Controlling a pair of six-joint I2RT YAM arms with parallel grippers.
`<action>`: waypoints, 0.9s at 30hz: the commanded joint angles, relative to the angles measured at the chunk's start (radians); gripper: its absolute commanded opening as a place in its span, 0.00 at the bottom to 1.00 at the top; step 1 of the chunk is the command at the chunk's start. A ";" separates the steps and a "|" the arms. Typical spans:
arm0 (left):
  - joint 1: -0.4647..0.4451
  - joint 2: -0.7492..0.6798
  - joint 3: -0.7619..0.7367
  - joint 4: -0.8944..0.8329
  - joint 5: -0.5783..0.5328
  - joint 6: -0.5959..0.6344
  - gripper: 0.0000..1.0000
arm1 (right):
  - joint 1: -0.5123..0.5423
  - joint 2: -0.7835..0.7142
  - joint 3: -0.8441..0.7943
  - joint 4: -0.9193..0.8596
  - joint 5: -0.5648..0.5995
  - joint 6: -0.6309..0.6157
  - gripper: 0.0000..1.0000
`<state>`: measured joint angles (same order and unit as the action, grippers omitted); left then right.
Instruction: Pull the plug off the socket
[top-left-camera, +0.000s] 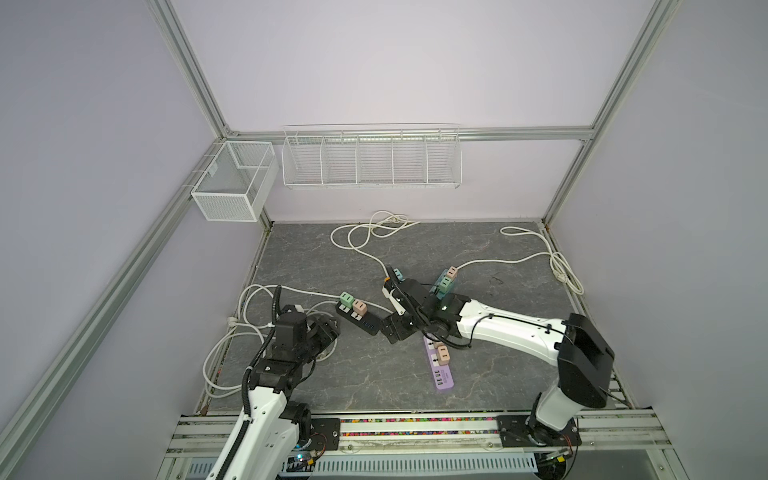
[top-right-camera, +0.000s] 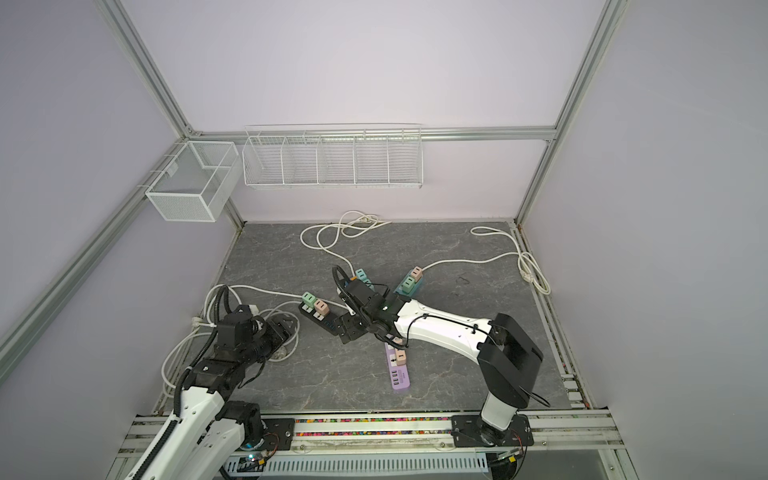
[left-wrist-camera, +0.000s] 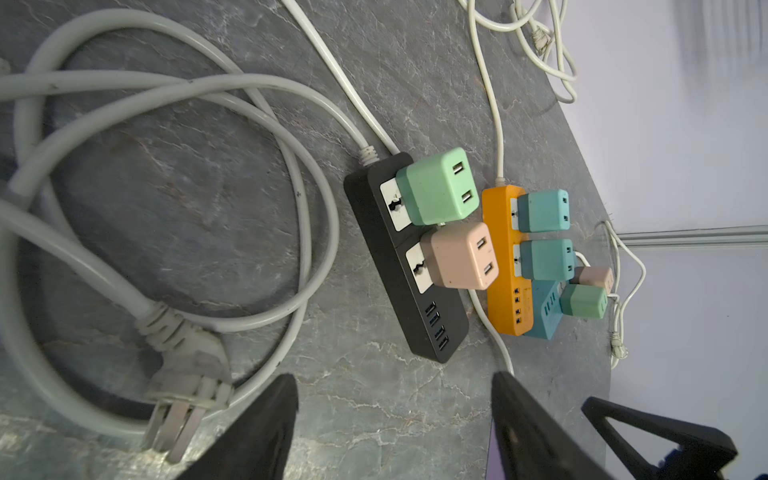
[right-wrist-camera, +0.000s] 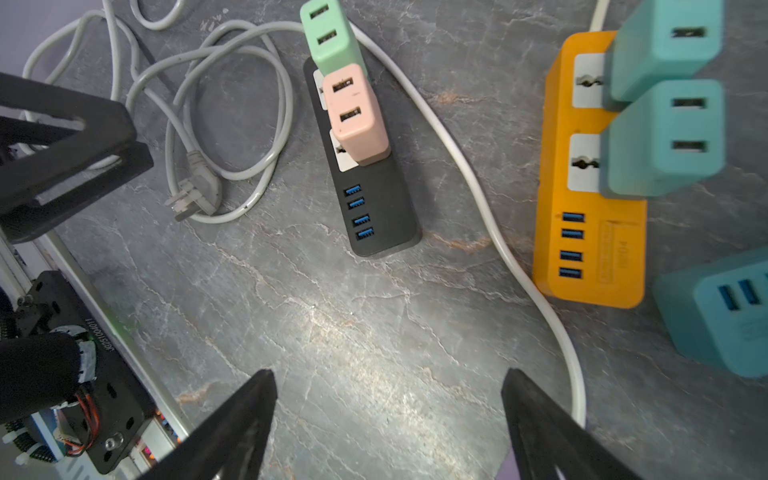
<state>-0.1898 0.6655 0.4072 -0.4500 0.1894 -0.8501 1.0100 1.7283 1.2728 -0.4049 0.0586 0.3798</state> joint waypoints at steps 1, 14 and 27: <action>-0.012 0.032 -0.013 0.061 0.011 -0.023 0.72 | 0.005 0.054 0.030 0.045 -0.037 -0.046 0.88; -0.061 0.152 -0.036 0.167 -0.035 -0.052 0.69 | 0.006 0.253 0.128 0.119 -0.018 -0.169 0.94; -0.064 0.179 -0.028 0.158 -0.089 -0.041 0.69 | 0.007 0.379 0.219 0.118 -0.019 -0.241 0.93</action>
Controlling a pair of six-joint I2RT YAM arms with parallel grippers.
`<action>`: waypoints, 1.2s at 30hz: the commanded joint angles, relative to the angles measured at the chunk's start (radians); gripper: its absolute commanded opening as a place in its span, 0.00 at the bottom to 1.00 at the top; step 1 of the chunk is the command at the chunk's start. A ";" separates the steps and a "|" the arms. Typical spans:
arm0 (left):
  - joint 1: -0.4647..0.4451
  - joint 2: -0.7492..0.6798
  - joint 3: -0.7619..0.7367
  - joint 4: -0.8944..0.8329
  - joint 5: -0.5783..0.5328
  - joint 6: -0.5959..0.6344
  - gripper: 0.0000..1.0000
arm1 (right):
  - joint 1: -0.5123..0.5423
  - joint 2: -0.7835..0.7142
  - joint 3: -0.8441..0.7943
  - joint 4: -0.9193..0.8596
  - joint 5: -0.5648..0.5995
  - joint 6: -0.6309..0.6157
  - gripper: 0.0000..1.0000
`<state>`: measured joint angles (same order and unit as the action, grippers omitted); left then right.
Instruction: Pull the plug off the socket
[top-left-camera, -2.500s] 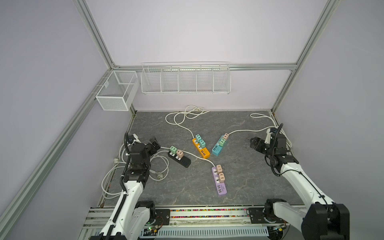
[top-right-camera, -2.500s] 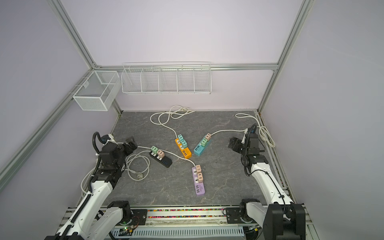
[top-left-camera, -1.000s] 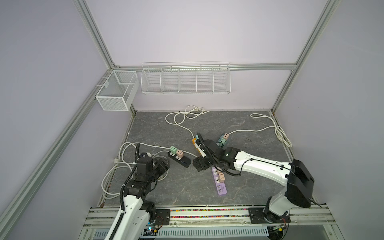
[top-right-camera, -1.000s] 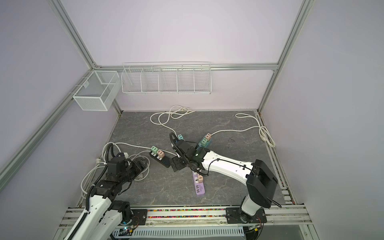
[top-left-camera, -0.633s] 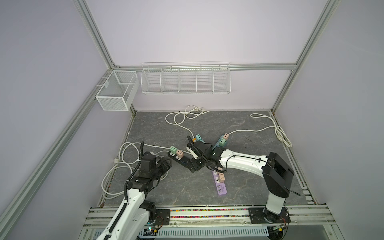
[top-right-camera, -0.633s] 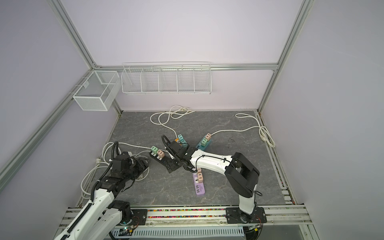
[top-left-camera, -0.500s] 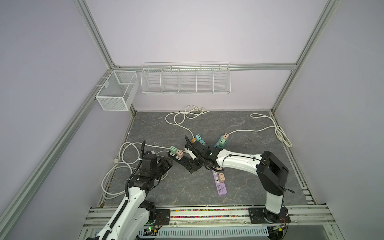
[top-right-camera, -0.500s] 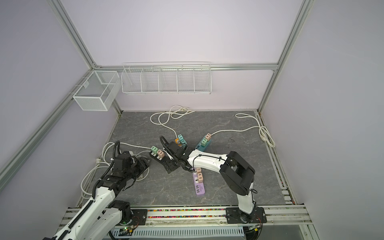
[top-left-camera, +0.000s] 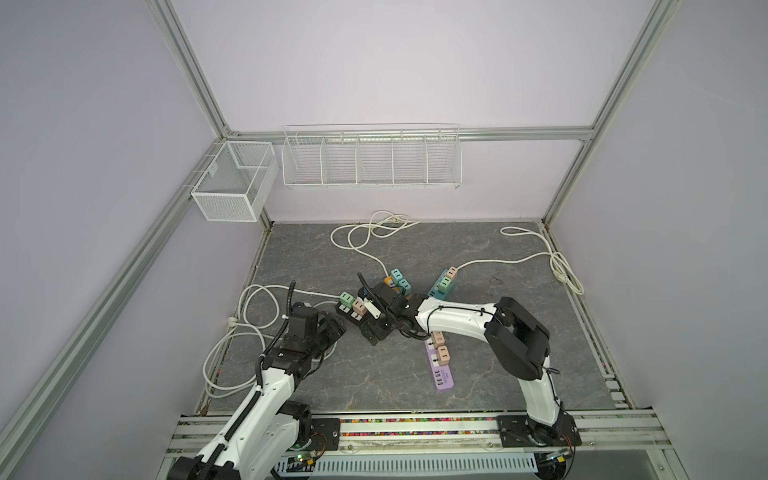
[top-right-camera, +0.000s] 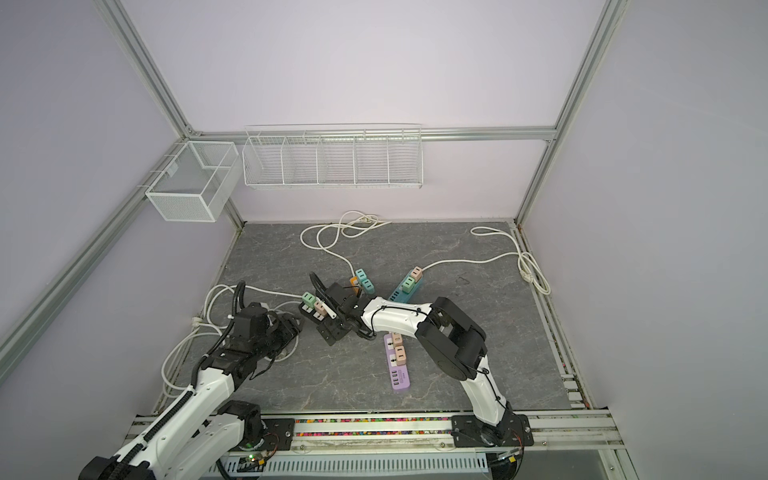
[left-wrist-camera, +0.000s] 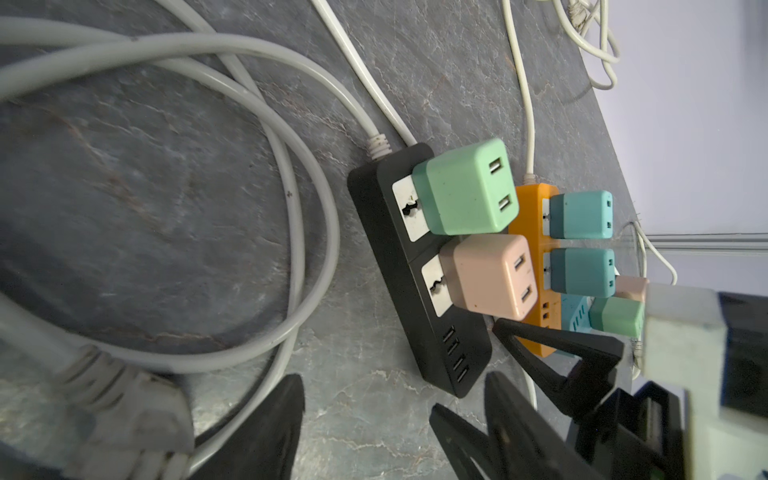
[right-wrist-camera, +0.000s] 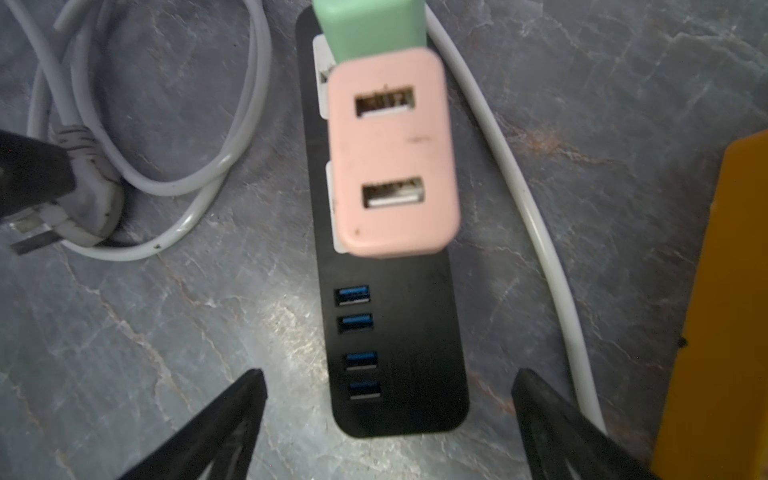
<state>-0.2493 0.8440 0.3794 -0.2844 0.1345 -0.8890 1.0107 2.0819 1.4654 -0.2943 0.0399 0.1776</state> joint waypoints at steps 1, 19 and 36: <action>-0.004 0.001 0.003 -0.013 -0.040 -0.002 0.69 | 0.004 0.035 0.036 0.001 0.000 -0.043 0.92; -0.005 0.003 0.047 -0.056 -0.041 0.020 0.70 | 0.005 0.100 0.102 -0.040 -0.008 -0.124 0.67; -0.024 -0.111 0.013 -0.065 -0.042 -0.069 0.67 | 0.015 -0.045 -0.093 -0.013 0.081 0.032 0.46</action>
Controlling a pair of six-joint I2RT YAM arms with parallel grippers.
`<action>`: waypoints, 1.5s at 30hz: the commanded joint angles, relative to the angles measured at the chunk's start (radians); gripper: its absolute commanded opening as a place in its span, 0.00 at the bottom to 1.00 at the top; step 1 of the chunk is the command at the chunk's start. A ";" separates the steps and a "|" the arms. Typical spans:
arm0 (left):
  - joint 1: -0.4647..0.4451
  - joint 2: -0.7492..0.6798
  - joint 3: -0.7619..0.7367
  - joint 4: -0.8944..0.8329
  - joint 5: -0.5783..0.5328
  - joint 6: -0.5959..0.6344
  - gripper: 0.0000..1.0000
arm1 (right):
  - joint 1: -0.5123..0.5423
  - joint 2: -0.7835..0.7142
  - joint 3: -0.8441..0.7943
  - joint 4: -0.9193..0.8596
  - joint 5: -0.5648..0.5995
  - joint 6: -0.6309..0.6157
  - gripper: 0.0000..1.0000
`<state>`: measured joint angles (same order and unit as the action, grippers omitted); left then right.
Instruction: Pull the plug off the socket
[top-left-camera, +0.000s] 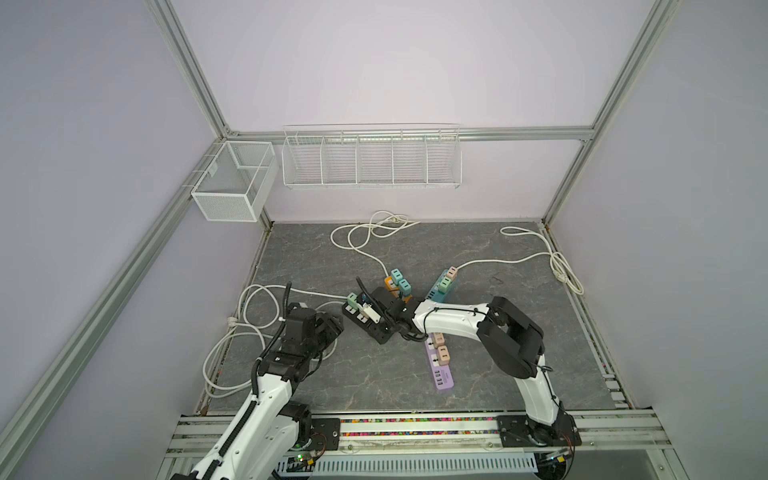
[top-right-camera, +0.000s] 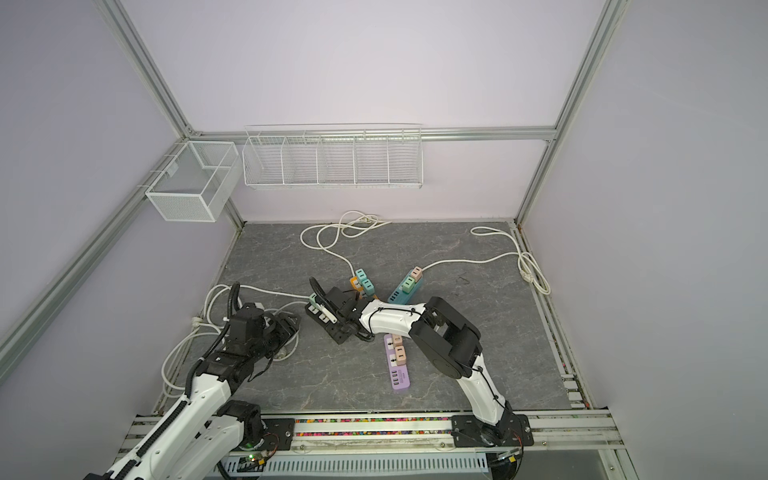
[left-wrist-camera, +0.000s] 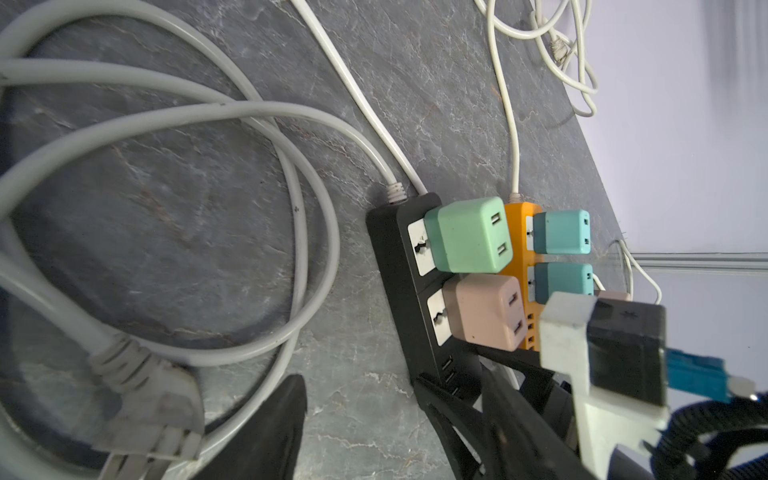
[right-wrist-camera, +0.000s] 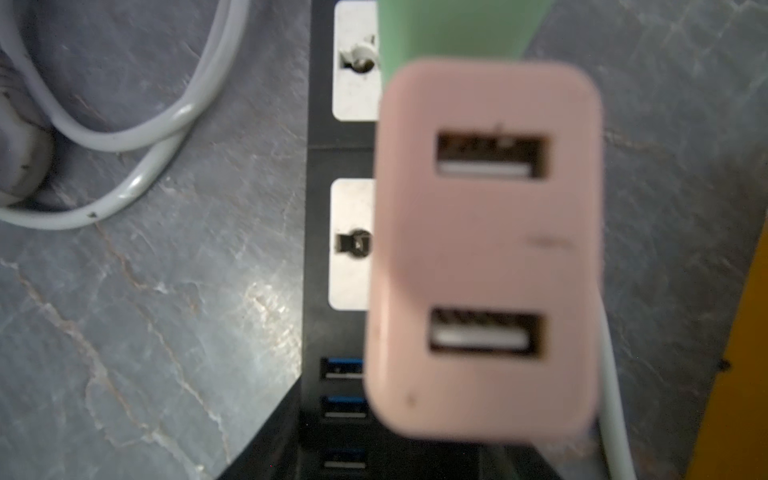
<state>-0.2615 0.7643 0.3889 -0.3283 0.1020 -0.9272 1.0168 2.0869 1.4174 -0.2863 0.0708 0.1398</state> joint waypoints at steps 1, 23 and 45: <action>-0.019 -0.040 -0.007 -0.020 -0.008 -0.037 0.67 | 0.015 -0.060 -0.058 -0.024 0.067 0.080 0.46; -0.050 -0.135 -0.019 -0.112 0.059 -0.005 0.67 | 0.132 -0.148 -0.144 -0.043 0.218 0.217 0.82; -0.051 0.208 0.019 0.215 0.119 0.000 0.67 | 0.040 -0.171 0.088 -0.261 0.083 0.212 0.80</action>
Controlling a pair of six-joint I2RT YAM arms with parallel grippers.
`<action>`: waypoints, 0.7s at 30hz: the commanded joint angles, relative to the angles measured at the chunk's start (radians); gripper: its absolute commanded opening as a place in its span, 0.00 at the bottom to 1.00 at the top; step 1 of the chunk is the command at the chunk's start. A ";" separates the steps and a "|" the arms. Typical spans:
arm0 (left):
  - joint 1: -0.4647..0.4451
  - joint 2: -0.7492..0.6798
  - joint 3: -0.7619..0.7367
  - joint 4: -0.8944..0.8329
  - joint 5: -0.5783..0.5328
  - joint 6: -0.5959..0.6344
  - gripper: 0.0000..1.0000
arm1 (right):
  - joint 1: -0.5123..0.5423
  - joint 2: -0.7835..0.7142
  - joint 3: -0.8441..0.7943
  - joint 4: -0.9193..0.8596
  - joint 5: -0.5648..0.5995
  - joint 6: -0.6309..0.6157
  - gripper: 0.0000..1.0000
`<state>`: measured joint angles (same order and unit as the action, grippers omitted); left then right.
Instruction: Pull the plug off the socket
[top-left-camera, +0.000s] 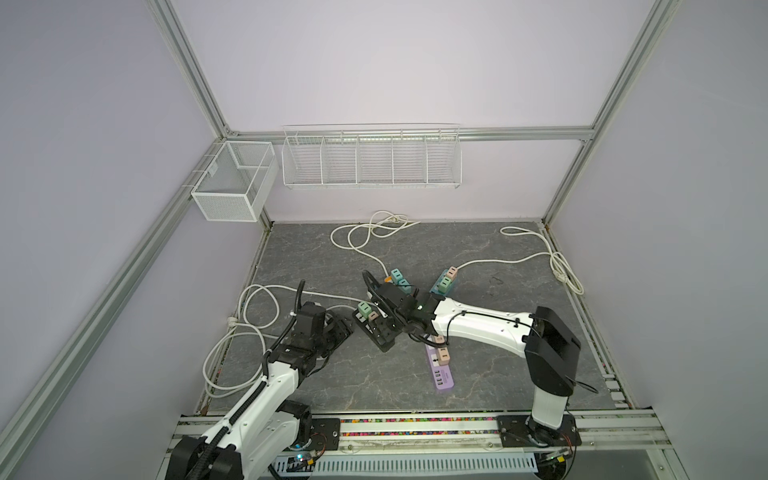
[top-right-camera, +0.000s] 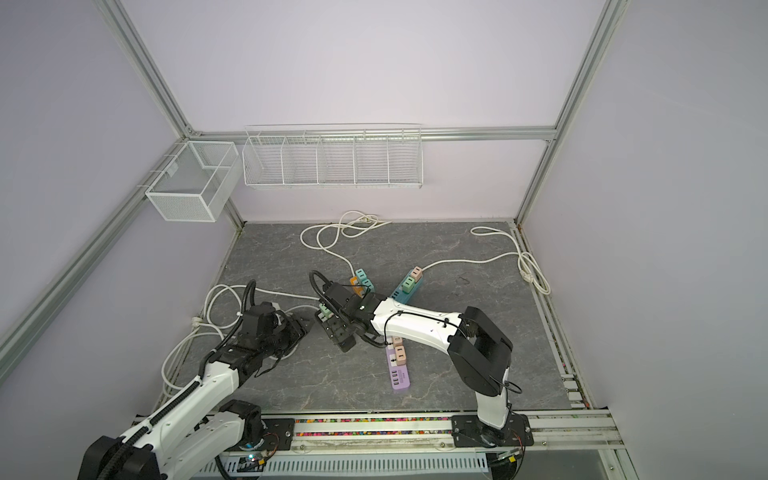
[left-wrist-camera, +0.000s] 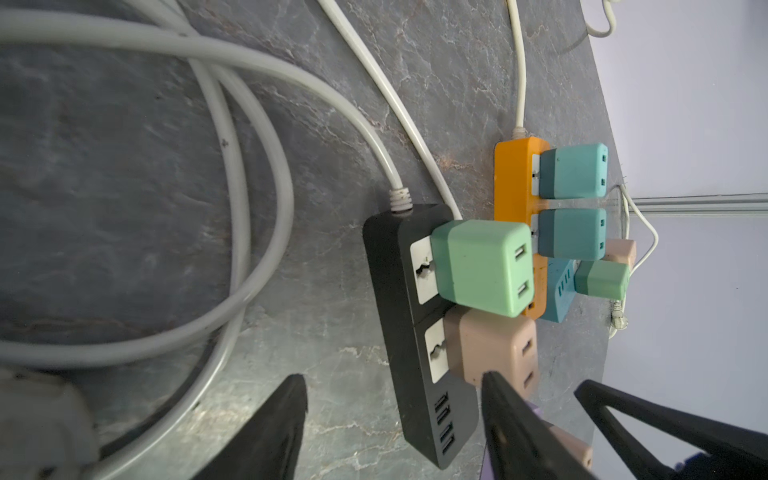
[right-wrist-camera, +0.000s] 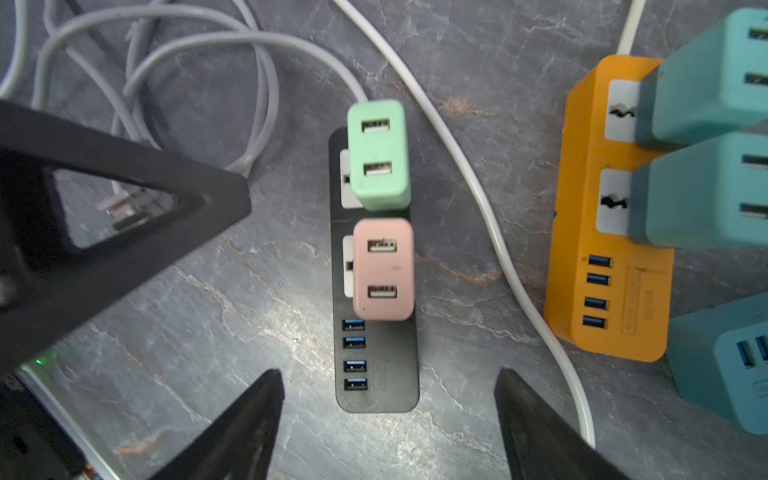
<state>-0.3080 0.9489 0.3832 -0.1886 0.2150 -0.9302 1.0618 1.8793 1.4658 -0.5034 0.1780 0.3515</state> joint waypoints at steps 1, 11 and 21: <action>-0.005 0.038 0.020 0.105 0.015 -0.004 0.66 | -0.007 0.050 0.057 -0.053 -0.023 -0.001 0.79; -0.007 0.207 0.056 0.173 0.103 0.021 0.58 | -0.020 0.144 0.161 -0.096 0.022 -0.007 0.65; -0.009 0.253 0.045 0.210 0.113 0.027 0.51 | -0.026 0.194 0.202 -0.093 0.038 -0.024 0.56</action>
<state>-0.3107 1.1904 0.4080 -0.0032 0.3149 -0.9115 1.0420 2.0567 1.6413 -0.5793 0.1951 0.3405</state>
